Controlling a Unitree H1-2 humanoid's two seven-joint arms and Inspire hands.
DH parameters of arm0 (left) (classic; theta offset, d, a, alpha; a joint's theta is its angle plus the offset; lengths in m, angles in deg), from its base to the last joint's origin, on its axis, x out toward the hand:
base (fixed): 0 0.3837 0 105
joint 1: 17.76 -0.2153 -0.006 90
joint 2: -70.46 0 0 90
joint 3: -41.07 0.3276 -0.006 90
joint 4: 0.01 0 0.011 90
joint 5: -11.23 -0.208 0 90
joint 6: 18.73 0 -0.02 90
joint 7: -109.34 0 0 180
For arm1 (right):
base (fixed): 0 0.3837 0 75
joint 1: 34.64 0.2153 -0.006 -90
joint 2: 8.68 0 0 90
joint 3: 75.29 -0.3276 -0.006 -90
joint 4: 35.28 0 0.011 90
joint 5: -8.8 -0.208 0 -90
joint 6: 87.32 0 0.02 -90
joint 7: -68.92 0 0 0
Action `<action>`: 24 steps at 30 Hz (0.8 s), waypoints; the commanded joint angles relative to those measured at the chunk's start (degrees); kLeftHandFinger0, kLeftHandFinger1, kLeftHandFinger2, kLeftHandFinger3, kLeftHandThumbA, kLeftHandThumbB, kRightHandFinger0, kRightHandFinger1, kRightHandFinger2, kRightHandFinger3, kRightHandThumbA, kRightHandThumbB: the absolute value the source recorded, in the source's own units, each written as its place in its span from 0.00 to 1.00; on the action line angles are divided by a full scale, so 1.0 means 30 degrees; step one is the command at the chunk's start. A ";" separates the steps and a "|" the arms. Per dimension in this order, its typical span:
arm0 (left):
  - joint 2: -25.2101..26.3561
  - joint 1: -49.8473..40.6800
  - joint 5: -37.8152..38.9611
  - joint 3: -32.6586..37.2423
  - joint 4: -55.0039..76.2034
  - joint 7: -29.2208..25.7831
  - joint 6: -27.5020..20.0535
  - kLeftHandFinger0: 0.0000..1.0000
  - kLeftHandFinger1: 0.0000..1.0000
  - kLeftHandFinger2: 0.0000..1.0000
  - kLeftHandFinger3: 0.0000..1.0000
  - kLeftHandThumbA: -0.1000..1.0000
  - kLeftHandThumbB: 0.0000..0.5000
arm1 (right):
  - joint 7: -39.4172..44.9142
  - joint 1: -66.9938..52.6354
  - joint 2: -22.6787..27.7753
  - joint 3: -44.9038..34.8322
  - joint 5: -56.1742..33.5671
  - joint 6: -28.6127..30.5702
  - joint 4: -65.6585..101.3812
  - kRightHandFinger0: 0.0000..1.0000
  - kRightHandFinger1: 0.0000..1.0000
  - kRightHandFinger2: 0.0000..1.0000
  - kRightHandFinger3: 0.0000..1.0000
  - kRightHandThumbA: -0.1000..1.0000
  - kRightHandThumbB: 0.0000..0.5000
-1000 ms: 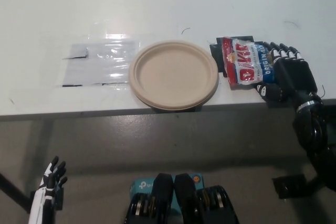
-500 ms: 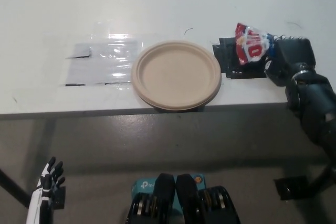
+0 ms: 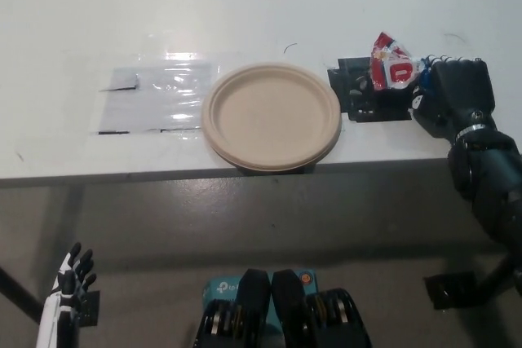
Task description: The robot picks up a small bag of sunflower seeds on the right hand side and take it to the empty plate on the left hand side then pours some sunflower seeds on to the plate.
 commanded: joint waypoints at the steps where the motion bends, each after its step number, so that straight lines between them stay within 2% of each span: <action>1: 0.0247 -0.0122 0.0356 -0.0109 0.0434 0.0212 -0.0908 1.00 1.00 1.00 1.00 1.00 0.14 | -0.2633 -0.0145 -0.0263 0.0106 -0.0482 0.2413 -0.0105 0.00 0.02 0.25 0.28 0.00 0.34; 4: 0.0275 -0.0114 0.0318 -0.0084 0.0400 0.0214 -0.0961 1.00 1.00 1.00 1.00 1.00 0.16 | -0.3508 0.0007 -0.0348 0.0442 -0.0161 0.2681 -0.0055 0.00 0.02 0.60 0.50 0.00 0.37; 6: 0.0291 -0.0067 0.0409 -0.0132 0.0390 0.0209 -0.0923 1.00 1.00 1.00 1.00 1.00 0.17 | -0.4474 0.0335 -0.0457 0.0707 0.0037 0.3240 0.0064 0.00 0.02 0.64 0.53 0.00 0.39; 7: 0.0284 -0.0072 0.0360 -0.0131 0.0434 0.0175 -0.0886 1.00 1.00 1.00 1.00 1.00 0.17 | -0.4661 0.0448 -0.0482 0.0819 0.0096 0.3321 0.0100 0.00 0.04 0.69 0.56 0.00 0.36; 8: 0.0292 -0.0084 0.0346 -0.0128 0.0461 0.0171 -0.0876 1.00 1.00 1.00 1.00 1.00 0.15 | -0.4845 0.0699 -0.0531 0.1009 0.0229 0.3411 0.0182 0.00 0.11 0.78 0.62 0.00 0.31; 10: 0.0296 -0.0083 0.0393 -0.0128 0.0376 0.0186 -0.0952 1.00 1.00 1.00 1.00 1.00 0.14 | -0.5260 0.0845 -0.0533 0.1293 0.0399 0.3573 0.0241 0.00 0.15 0.80 0.64 0.00 0.27; 11: 0.0282 -0.0102 0.0387 -0.0120 0.0498 0.0170 -0.0824 1.00 1.00 1.00 1.00 1.00 0.14 | -0.5496 0.1098 -0.0585 0.1509 0.0536 0.3580 0.0332 0.00 0.19 0.84 0.68 0.00 0.20; 13: 0.0302 -0.0100 0.0350 -0.0097 0.0549 0.0175 -0.0804 1.00 1.00 1.00 1.00 1.00 0.13 | -0.5997 0.1387 -0.0658 0.1598 0.0434 0.3935 0.0470 0.00 0.22 0.83 0.67 0.00 0.19; 15: 0.0324 -0.0053 0.0387 -0.0105 0.0388 0.0189 -0.0972 1.00 1.00 1.00 1.00 1.00 0.13 | -0.6046 0.1593 -0.0772 0.1630 0.0337 0.3791 0.0512 0.00 0.34 0.88 0.71 0.00 0.19; 16: 0.0331 -0.0052 0.0373 -0.0095 0.0361 0.0194 -0.1033 1.00 1.00 1.00 1.00 1.00 0.13 | -0.6104 0.1699 -0.0827 0.1689 0.0376 0.3753 0.0570 0.00 0.33 0.88 0.70 0.00 0.25; 18: 0.0346 -0.0049 0.0377 -0.0080 0.0329 0.0214 -0.1091 1.00 1.00 1.00 1.00 1.00 0.11 | -0.6268 0.1846 -0.0927 0.1785 0.0432 0.3740 0.0634 0.00 0.32 0.88 0.68 0.00 0.23; 21: 0.0361 -0.0013 0.0364 -0.0062 0.0324 0.0223 -0.1093 1.00 1.00 1.00 1.00 1.00 0.12 | -0.6318 0.2061 -0.0988 0.2154 0.0723 0.3687 0.0697 0.00 0.27 0.80 0.60 0.00 0.30; 23: 0.0356 -0.0029 0.0323 -0.0051 0.0423 0.0206 -0.0957 1.00 1.00 1.00 1.00 1.00 0.12 | -0.6361 0.2114 -0.0996 0.2384 0.0847 0.3679 0.0660 0.00 0.27 0.80 0.60 0.00 0.32; 24: 0.0358 -0.0041 0.0267 -0.0038 0.0502 0.0191 -0.0901 1.00 1.00 1.00 1.00 1.00 0.13 | -0.6304 0.2168 -0.0979 0.2568 0.0938 0.3651 0.0624 0.00 0.28 0.80 0.61 0.00 0.37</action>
